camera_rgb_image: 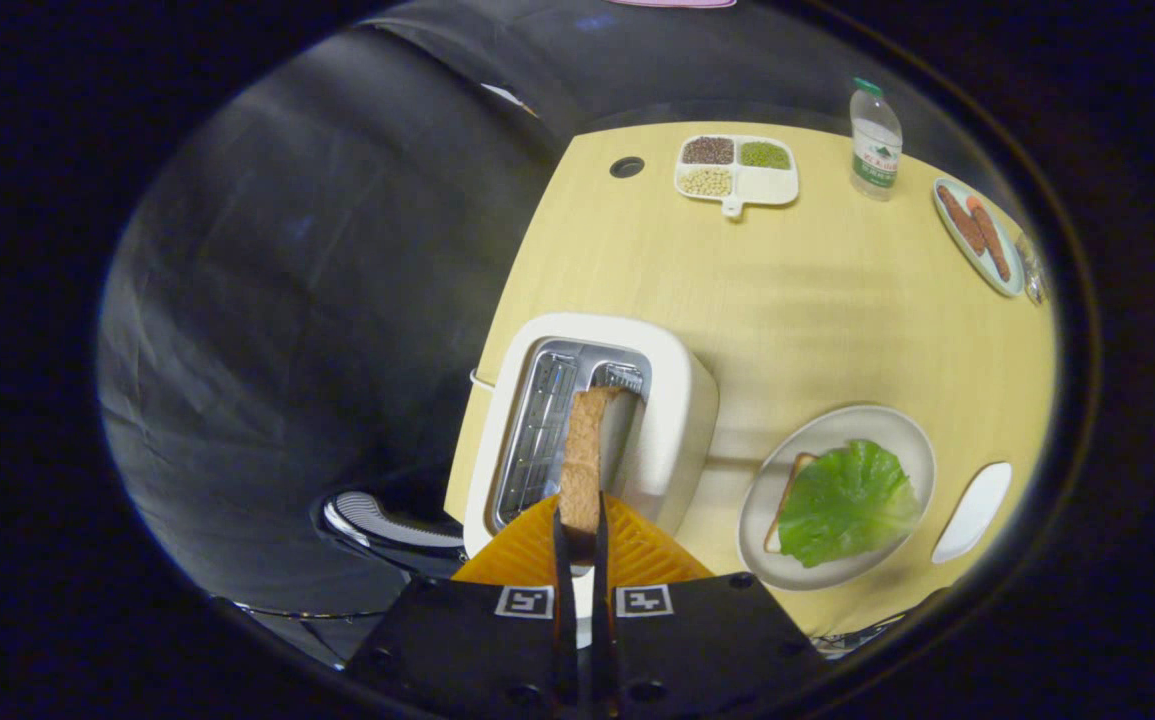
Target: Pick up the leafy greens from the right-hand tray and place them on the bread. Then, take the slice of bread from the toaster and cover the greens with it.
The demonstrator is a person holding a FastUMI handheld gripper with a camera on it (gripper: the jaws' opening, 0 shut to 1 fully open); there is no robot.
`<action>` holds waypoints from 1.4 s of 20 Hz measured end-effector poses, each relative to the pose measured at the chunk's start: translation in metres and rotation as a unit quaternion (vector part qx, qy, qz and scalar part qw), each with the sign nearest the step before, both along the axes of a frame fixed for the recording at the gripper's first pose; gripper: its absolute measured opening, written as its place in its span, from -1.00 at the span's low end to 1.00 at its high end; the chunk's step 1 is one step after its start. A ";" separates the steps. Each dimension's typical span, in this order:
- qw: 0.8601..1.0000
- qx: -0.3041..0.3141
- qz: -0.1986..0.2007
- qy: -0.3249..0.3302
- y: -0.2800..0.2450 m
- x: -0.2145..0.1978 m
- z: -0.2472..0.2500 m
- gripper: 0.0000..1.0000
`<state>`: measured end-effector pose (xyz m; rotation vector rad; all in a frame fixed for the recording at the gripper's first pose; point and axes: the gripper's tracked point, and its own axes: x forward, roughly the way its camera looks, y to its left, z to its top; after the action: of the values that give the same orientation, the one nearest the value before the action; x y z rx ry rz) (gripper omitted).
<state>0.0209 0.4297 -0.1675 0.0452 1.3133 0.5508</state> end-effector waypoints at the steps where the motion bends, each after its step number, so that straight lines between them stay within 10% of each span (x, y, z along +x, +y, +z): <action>1: 1.000 0.004 0.000 -0.001 0.001 -0.001 0.004 -0.83; 16: 0.991 0.132 -0.032 0.006 -0.069 -0.011 0.088 -0.83; 28: 0.980 0.197 -0.035 0.012 -0.165 -0.012 0.063 -0.83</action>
<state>0.0092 0.2648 -0.1041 0.4235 1.2040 0.7446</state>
